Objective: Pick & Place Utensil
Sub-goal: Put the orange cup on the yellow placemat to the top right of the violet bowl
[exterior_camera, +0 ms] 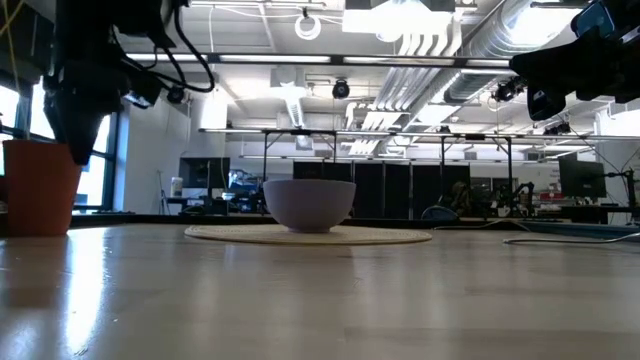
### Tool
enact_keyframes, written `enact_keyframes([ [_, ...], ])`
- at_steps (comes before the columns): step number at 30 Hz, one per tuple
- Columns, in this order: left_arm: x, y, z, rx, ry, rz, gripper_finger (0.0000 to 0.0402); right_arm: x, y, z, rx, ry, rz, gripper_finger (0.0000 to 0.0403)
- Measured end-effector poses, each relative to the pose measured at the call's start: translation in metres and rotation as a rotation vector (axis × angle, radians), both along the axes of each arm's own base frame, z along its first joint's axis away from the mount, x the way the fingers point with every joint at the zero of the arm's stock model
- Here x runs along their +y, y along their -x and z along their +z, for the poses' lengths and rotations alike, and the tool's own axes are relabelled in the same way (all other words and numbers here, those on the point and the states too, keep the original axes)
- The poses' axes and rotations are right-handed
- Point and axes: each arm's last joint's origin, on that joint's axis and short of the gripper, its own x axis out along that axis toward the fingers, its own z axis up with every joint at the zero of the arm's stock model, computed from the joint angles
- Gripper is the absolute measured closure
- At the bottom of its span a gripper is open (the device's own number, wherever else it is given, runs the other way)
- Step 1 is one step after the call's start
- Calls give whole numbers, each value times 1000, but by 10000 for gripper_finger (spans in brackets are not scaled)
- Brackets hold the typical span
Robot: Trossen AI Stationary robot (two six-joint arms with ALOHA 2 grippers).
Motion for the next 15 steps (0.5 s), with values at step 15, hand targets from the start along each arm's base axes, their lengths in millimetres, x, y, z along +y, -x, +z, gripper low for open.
enact_keyframes([
  [15, -1, -28, 6, -286, -7, -162, 104, 0, 0, 0, 0, 0, 0, 391],
])
